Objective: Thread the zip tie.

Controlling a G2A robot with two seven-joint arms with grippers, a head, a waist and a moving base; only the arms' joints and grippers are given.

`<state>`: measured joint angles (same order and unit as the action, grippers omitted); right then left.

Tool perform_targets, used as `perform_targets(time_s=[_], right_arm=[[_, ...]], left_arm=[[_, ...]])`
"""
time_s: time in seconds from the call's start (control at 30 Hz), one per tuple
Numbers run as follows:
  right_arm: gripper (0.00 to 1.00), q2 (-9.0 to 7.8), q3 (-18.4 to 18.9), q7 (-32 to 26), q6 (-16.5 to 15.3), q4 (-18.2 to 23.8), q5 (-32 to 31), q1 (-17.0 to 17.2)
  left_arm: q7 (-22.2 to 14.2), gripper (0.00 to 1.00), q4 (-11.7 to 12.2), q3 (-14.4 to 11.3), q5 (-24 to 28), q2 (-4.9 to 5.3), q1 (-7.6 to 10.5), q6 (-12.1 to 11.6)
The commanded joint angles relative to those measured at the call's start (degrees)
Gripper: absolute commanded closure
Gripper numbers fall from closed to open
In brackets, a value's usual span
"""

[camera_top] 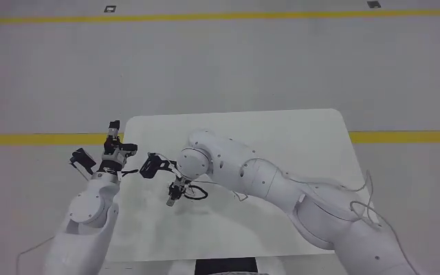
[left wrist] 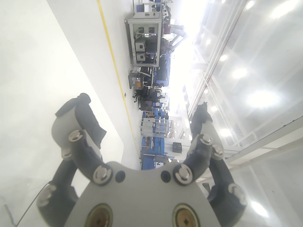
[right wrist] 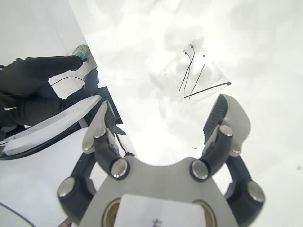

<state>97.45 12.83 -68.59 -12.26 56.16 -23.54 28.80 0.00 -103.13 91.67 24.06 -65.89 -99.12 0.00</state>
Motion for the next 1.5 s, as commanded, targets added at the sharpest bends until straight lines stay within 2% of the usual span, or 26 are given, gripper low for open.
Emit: perform_targets(time_s=[0.0, 0.37, 0.47, 0.57, 0.87, 1.23, 1.27, 1.33, 1.47], right_arm=[[0.00, 0.05, 0.09, 0.13, 0.15, -0.24, -0.06, -0.08], [0.00, 0.14, -0.63, -0.50, 0.70, 0.00, -1.07, 0.32], [0.00, 0.97, -1.80, -2.29, 3.76, 0.94, -2.91, 1.07], [0.00, 2.00, -1.96, -2.82, 5.16, -0.33, -3.02, 1.46], [0.00, 5.61, -2.36, -2.78, 6.48, -5.72, -3.71, 1.54], [0.00, 5.61, -2.36, -2.78, 6.48, -5.72, -3.71, 1.54], [0.00, 5.73, -3.09, -2.45, 6.81, -5.03, -5.69, 1.60], [0.00, 6.13, -3.09, -1.33, 9.94, -4.09, -10.02, 2.68], [0.00, 6.95, -3.09, -1.66, 11.93, -3.40, -14.49, 3.82]], left_arm=[[0.00, 0.00, 0.00, 0.00, 0.00, 0.00, 0.00, 0.00], [0.00, 0.00, 0.00, 0.00, 0.00, 0.00, 0.00, 0.00], [0.00, 0.00, 0.00, 0.00, 0.00, 0.00, 0.00, 0.00], [0.00, 0.00, 0.00, 0.00, 0.00, 0.00, 0.00, 0.00], [0.00, 0.00, 0.00, 0.00, 0.00, 0.00, 0.00, 0.00], [0.00, 0.00, 0.00, 0.00, 0.00, 0.00, 0.00, 0.00], [0.00, 0.00, 0.00, 0.00, 0.00, 0.00, 0.00, 0.00], [0.00, 0.00, 0.00, 0.00, 0.00, 0.00, 0.00, 0.00], [0.00, 0.00, 0.00, 0.00, 0.00, 0.00, 0.00, 0.00]])
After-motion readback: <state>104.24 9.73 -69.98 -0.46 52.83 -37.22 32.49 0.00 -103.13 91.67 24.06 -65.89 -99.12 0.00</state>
